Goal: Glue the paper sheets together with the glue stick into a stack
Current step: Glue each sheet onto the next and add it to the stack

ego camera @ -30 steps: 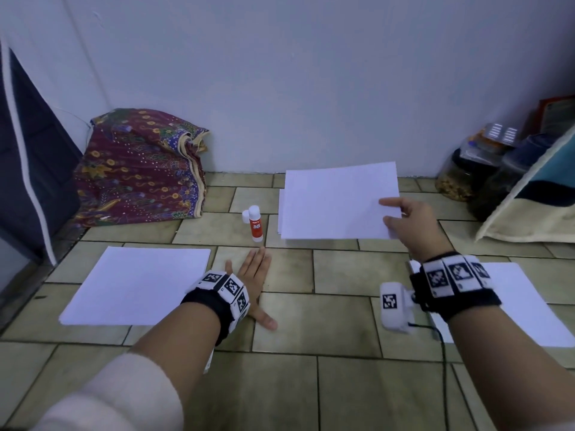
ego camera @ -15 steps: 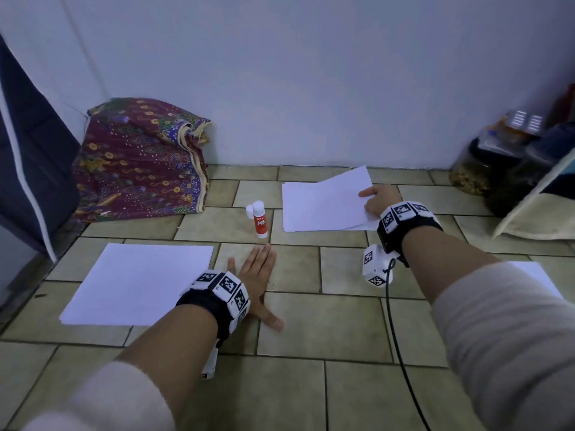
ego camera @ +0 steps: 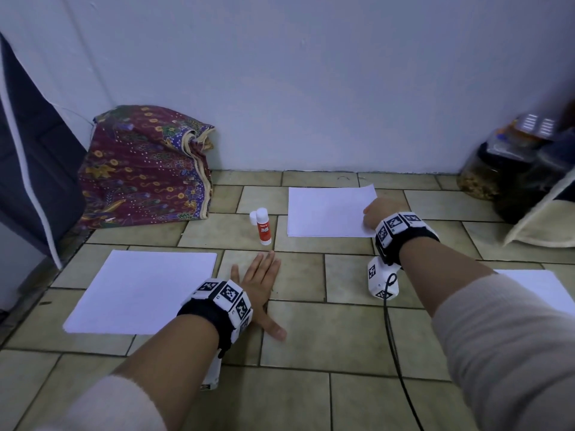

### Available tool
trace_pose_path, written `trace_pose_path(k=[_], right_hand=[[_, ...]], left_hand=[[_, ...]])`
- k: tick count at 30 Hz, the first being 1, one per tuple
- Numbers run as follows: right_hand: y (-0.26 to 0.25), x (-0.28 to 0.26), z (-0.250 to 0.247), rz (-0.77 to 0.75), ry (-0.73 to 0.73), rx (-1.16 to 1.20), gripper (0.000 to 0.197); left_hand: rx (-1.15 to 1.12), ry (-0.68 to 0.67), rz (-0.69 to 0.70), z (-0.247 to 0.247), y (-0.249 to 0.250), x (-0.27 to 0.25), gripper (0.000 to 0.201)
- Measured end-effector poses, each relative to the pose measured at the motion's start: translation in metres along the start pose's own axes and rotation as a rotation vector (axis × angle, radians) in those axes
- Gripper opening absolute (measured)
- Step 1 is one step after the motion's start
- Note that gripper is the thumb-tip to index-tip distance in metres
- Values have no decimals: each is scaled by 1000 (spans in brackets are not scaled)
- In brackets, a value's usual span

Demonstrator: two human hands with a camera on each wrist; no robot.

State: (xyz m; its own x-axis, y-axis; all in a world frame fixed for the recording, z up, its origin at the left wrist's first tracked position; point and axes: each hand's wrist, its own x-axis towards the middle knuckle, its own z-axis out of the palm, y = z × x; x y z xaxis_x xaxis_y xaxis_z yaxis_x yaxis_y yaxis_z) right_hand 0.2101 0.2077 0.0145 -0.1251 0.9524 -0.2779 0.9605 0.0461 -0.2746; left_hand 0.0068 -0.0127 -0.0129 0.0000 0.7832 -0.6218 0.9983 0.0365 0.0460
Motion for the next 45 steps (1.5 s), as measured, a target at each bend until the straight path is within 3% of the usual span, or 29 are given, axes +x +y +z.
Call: trace_pose_path(k=[3, 6, 12, 16, 21, 25, 33, 35, 37, 39, 40, 43, 45], right_hand=[[-7, -4, 4, 20, 28, -218, 33], [-11, -9, 3, -4, 33, -189, 36], [3, -61, 23, -175, -107, -34, 91], [36, -101, 31, -144, -248, -171, 122], [74, -134, 40, -91, -306, -292, 143], [83, -147, 42, -104, -339, -300, 152], [80, -154, 42, -88, -315, -310, 149], [80, -155, 43, -87, -308, -315, 148], [80, -156, 43, -88, -299, -319, 147], [79, -157, 42, -87, -292, -322, 147], [79, -158, 42, -88, -290, -323, 147], [78, -159, 42, -86, -286, -320, 146], [78, -160, 42, -86, -282, -317, 146]], left_hand=[[9, 10, -5, 0, 1, 1, 141], [16, 15, -13, 1, 0, 2, 139], [29, 14, -28, 3, -2, 6, 141], [20, 54, -38, 6, -1, 5, 142], [13, 77, -46, 5, 2, 4, 140], [13, 84, -42, 4, 2, 3, 139], [-36, 76, -47, 5, 9, -16, 121], [-99, 77, -1, 0, 6, -26, 110], [-119, 168, 3, -7, -2, -37, 87], [-95, 314, -59, -14, -19, -45, 68], [-92, 334, -117, -14, -33, -47, 71], [-138, 236, -406, -3, -71, -51, 106], [-129, 200, -556, 8, -86, -54, 114]])
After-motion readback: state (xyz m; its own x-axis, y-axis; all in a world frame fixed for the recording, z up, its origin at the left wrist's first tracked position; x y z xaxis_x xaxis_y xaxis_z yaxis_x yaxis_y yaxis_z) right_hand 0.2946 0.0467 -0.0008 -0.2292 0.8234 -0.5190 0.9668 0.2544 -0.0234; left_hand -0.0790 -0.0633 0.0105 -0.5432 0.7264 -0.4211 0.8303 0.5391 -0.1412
